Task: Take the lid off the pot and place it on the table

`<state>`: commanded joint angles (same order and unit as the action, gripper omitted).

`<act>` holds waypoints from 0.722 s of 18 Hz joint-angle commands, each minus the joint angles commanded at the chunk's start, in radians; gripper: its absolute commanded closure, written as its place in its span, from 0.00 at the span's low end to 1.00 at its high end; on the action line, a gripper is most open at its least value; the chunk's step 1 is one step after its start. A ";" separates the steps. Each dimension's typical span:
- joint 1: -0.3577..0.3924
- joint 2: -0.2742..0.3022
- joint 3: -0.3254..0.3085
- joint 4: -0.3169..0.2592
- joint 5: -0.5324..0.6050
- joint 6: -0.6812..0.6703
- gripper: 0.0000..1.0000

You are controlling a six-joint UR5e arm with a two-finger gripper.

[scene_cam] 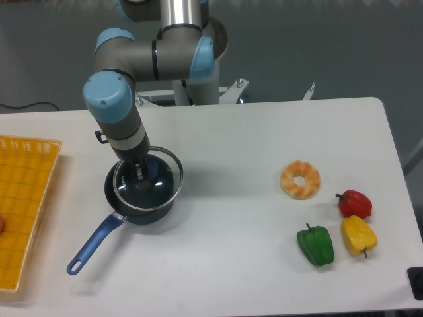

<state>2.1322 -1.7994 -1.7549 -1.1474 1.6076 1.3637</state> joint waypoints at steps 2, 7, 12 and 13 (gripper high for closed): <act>0.008 0.005 -0.002 -0.002 0.002 0.003 0.38; 0.046 0.031 -0.015 -0.005 0.020 0.025 0.38; 0.089 0.031 -0.020 -0.002 0.018 0.041 0.38; 0.097 0.029 -0.020 -0.002 0.018 0.044 0.38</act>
<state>2.2288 -1.7702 -1.7748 -1.1490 1.6260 1.4082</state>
